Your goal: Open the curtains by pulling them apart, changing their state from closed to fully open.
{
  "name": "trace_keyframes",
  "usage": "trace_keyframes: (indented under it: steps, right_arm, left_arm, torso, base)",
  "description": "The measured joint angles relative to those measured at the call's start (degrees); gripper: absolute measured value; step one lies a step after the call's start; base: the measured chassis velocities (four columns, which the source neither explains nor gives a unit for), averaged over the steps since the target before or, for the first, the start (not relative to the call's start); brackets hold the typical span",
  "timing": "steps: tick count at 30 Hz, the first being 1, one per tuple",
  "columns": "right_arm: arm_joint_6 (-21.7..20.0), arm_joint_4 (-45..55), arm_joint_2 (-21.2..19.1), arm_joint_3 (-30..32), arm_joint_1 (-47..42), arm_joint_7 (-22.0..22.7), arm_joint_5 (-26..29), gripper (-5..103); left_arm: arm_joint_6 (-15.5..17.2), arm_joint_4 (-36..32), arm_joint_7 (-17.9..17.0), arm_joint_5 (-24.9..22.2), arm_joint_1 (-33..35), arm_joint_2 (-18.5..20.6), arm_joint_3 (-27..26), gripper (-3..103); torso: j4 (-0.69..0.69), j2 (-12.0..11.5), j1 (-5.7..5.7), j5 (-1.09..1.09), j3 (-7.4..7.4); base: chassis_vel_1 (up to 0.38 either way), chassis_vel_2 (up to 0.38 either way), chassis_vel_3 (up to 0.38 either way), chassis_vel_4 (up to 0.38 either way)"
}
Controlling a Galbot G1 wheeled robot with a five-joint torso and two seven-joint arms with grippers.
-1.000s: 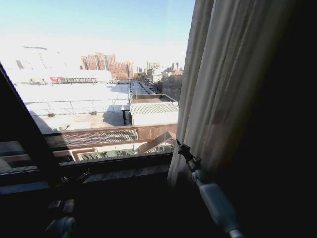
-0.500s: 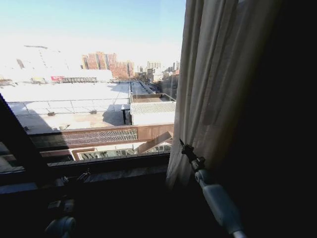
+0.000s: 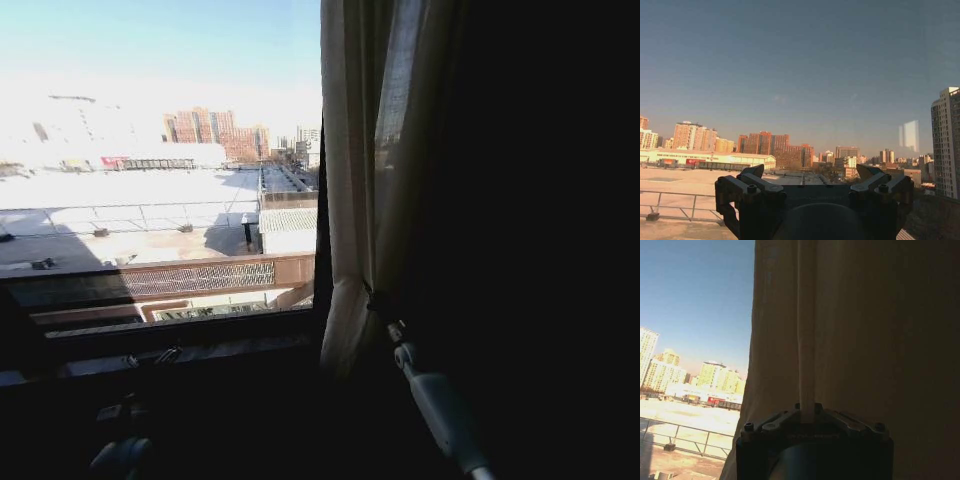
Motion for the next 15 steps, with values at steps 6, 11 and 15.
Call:
trace_keyframes:
  steps: [6, 11, 15]
  right_arm:
    - [-0.81, -1.13, -0.06, -0.19, 0.9, 0.38, -1.12, 0]
    - [-2.3, -6.3, -0.97, 0.28, 4.14, 2.83, -1.14, 0]
    - [-2.35, -10.07, -2.51, 0.89, 6.5, 3.92, -0.81, 0]
  left_arm:
    - [0.0, 0.0, 0.01, 0.0, 0.0, 0.0, 0.0, 100]
    - [0.0, 0.01, -0.1, 0.0, 0.0, 0.01, -0.06, 100]
    - [0.0, 0.01, -0.09, 0.0, 0.0, 0.01, -0.05, 100]
  torso:
    - [0.04, 0.01, -0.02, -0.03, -0.01]
    - [0.09, 0.01, -0.01, -0.02, -0.01]
    - [0.04, 0.01, -0.01, -0.03, -0.01]
  base:
    - [-0.009, -0.032, 0.036, 0.047]
    - [0.039, 0.043, -0.015, -0.028]
    - [0.012, 0.016, -0.009, -0.012]
